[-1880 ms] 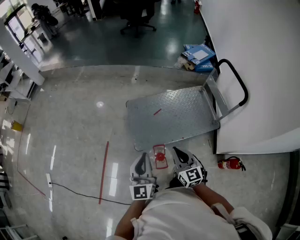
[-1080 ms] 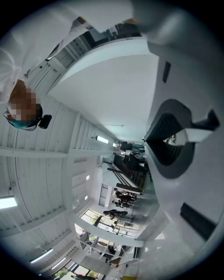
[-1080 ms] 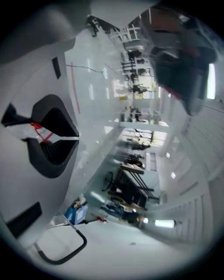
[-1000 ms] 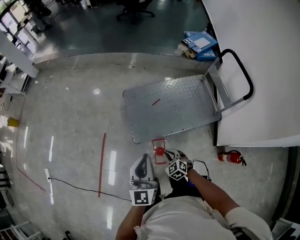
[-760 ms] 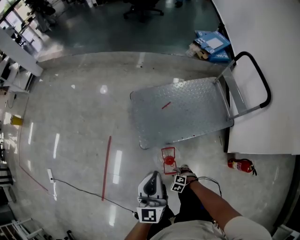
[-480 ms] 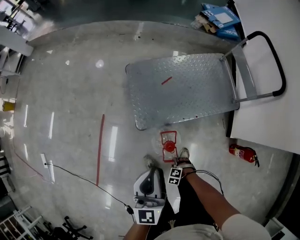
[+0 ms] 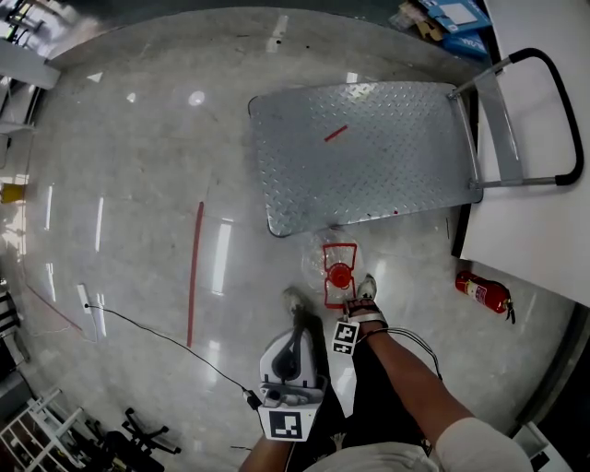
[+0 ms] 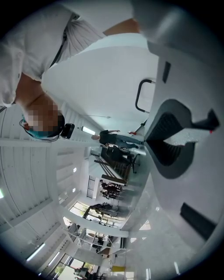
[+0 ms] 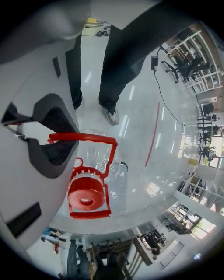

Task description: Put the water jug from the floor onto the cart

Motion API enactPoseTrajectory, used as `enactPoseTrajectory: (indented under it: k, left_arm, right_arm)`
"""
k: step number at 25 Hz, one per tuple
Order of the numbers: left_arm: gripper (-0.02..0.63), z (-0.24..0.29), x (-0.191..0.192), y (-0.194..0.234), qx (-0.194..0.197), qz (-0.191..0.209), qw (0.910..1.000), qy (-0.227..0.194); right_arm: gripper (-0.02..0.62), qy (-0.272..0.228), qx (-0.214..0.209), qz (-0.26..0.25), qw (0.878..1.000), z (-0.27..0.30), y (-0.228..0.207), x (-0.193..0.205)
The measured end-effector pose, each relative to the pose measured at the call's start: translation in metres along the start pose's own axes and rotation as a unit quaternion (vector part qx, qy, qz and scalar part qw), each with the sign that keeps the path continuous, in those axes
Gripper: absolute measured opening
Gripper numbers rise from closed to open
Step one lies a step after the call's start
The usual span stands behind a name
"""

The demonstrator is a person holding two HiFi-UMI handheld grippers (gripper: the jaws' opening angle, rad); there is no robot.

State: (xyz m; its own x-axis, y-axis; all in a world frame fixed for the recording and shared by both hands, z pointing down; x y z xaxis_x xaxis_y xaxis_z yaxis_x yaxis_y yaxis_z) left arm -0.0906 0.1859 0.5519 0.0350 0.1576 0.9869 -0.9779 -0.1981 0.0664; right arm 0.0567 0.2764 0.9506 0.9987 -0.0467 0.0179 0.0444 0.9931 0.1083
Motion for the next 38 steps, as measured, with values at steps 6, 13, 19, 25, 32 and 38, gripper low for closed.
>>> enactPoseTrajectory:
  k: [6,13,19,25,32,38]
  left_arm:
    - [0.003,0.002,-0.016,0.009,-0.011,0.001,0.9999,-0.013]
    - [0.003,-0.005,-0.038,0.016,-0.008,0.009,0.9992,-0.037]
    - [0.003,-0.018,-0.061,0.024,-0.006,0.006,0.9987,-0.050]
    - [0.003,-0.025,-0.100,0.032,0.013,-0.004,0.9970,-0.076]
    - [0.003,-0.023,-0.131,0.034,0.047,0.000,0.9934,-0.105]
    - [0.003,0.001,-0.138,0.036,0.036,0.013,0.9908,-0.130]
  right_arm:
    - [0.045,0.008,-0.021,0.015,1.000,-0.020,-0.008,0.000]
    - [0.049,0.015,-0.029,0.018,0.999,-0.053,-0.022,0.020]
    - [0.057,-0.001,-0.038,-0.038,0.999,-0.122,-0.023,0.026]
    - [0.060,-0.022,-0.027,-0.078,0.996,-0.211,-0.053,0.036]
    - [0.061,-0.018,0.019,-0.044,0.999,-0.273,-0.127,0.051]
    - [0.064,-0.021,0.083,-0.049,0.995,-0.282,-0.208,0.040]
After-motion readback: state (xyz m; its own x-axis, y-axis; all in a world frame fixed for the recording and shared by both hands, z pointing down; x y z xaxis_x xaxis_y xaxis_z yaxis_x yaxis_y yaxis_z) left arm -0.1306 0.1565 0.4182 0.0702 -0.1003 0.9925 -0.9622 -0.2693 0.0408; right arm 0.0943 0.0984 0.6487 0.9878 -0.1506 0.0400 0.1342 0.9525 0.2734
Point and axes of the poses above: the fingertips, and each gripper's own axes: z forward along the fingers, y to its left, x out of its underside, the point moved 5 cm from there along -z, backward along the fingers, and after that the axes turned 6 degrees about z, right-handed, at the moved point
